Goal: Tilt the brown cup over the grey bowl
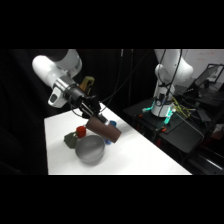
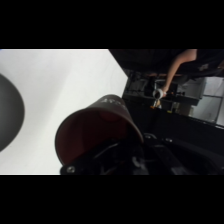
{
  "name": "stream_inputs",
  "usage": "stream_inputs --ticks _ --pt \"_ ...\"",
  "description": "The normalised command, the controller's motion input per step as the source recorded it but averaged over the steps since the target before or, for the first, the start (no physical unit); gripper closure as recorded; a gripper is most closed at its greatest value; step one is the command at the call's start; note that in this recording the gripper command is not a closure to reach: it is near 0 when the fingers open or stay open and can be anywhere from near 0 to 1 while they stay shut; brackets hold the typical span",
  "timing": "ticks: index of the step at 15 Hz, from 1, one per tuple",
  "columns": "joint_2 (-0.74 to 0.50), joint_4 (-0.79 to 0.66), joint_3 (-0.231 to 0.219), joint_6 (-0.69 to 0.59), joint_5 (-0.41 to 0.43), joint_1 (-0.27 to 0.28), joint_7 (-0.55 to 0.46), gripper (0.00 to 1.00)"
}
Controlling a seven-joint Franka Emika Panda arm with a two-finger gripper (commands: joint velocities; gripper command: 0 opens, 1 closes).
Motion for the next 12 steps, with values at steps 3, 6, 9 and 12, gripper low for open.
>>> stream_inputs --ticks 3,6,9,12 --pt "0.35 0.59 0.078 -0.53 0.315 -0.092 0.27 0.06" --pt "0.21 0.46 0.020 -0.30 0.171 -0.028 0.26 0.06" --pt "0.01 0.25 -0.049 0.00 0.001 0.060 0.16 0.06" --pt "-0.44 -0.28 -0.150 0.39 -0.406 0.237 -0.06 0.06"
